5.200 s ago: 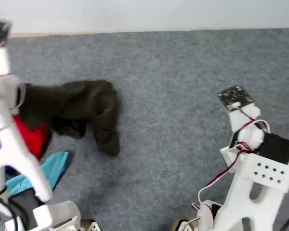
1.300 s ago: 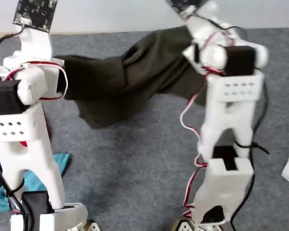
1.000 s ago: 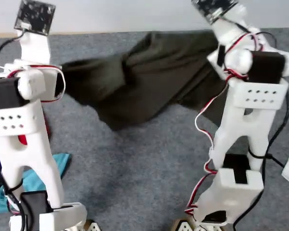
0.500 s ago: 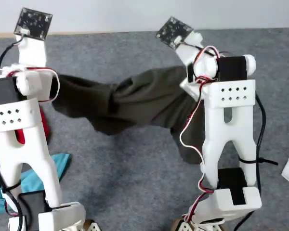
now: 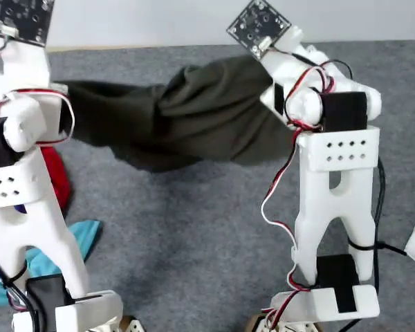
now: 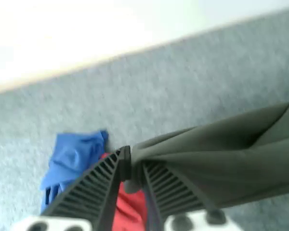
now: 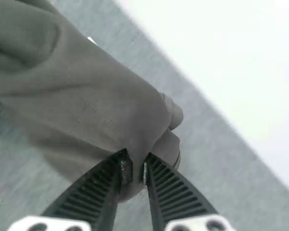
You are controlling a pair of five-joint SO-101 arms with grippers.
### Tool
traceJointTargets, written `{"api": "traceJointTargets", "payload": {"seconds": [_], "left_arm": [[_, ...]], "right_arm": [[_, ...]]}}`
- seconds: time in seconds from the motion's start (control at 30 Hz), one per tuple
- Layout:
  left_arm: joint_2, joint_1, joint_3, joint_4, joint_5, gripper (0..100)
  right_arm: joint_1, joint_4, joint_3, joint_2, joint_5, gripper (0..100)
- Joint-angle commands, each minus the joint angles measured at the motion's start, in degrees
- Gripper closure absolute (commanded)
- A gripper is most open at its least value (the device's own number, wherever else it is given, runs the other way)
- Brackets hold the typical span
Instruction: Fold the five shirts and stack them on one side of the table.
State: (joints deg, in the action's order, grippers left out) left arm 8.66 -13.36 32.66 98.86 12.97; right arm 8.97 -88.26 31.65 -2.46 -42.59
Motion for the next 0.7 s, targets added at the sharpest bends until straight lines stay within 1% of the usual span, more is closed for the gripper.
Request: {"api": "traceJointTargets", "payload": {"seconds": [0.0, 0.07, 0.2, 0.37, 0.53, 0.67], "left_arm": [[2.7, -0.4, -3.7, 1.8, 3.1, 97], [3.9, -0.2, -8.7, 1.8, 5.2, 97], [5.1, 2.9, -21.1, 1.8, 10.0, 97], [4.7, 5.7, -34.9, 1.5, 10.7, 97], [4.7, 5.8, -41.5, 1.5, 11.7, 97], [4.7, 5.8, -43.6, 1.5, 11.7, 97]], "right_arm": [[1.5, -10.5, 0.4, -2.2, 0.4, 98.8], [2.7, -14.6, 0.2, -1.8, 0.4, 98.8], [2.9, -14.5, -4.7, -1.6, 0.6, 98.8], [6.2, -14.5, -18.6, -2.9, 0.7, 98.8], [9.6, -14.5, -29.0, -9.1, 0.8, 98.8], [10.9, -14.5, -36.5, -15.6, 0.8, 98.7]]}}
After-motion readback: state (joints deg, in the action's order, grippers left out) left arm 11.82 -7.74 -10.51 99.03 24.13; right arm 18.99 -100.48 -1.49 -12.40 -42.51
